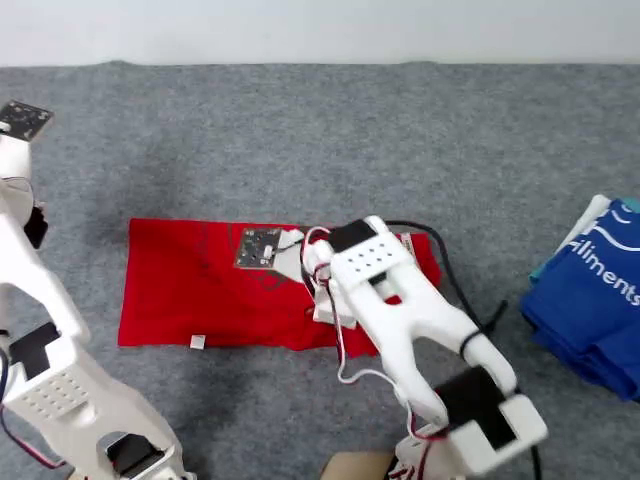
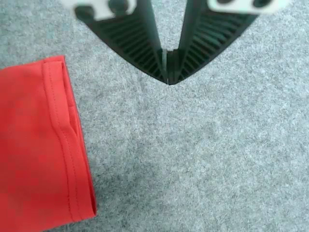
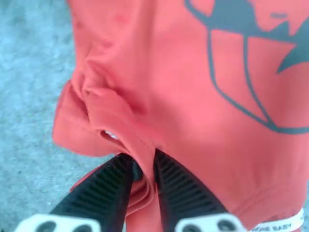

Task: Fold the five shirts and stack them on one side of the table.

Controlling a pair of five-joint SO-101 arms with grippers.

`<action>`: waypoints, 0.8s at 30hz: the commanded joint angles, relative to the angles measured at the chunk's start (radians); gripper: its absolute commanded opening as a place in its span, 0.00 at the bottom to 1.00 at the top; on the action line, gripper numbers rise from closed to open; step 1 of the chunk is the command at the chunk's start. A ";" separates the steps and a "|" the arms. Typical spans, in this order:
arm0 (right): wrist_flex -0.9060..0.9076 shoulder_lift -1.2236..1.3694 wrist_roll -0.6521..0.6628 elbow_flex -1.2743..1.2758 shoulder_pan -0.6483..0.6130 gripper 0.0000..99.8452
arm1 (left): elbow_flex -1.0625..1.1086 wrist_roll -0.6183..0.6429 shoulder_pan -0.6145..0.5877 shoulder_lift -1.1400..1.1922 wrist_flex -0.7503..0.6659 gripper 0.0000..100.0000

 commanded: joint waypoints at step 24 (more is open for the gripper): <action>0.005 0.283 -0.110 -0.473 0.183 0.21 | 0.013 0.003 -0.015 -0.017 0.028 0.00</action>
